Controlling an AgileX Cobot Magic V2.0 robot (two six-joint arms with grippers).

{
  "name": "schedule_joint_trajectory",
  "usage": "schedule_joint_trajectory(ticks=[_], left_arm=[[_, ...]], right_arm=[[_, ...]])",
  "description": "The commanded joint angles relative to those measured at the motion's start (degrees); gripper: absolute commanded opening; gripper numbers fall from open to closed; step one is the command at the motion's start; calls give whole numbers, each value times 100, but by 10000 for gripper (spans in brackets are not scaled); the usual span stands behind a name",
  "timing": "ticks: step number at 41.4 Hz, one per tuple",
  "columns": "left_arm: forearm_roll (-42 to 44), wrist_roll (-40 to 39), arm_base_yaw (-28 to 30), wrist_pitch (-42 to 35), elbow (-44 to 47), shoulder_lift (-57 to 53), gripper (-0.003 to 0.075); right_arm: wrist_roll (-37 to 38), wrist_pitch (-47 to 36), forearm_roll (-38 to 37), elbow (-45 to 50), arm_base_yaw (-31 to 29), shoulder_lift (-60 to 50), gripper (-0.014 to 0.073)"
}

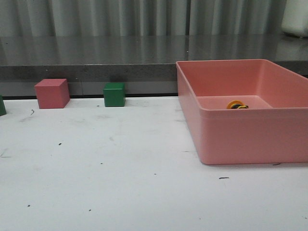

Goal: Place and stand button with both arms
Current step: 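Move the right gripper over the pink bin toward the yellow button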

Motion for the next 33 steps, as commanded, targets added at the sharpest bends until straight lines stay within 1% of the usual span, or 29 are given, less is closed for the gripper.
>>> schedule_joint_trajectory(ticks=[1,23,30,33], left_arm=[[-48,-73,5,-515,85,-129,-20],[-48,-73,5,-515,85,-129,-20],[-48,-73,5,-515,85,-129,-20],[-48,-73,5,-515,85,-129,-20]], right_arm=[[-20,-475,-20,-27,-12,-110,-117],[-20,-475,-20,-27,-12,-110,-117],[-20,-917,-20,-27,-12,-110,-117],[-20,-962,-20,-27,-12,-110,-117]])
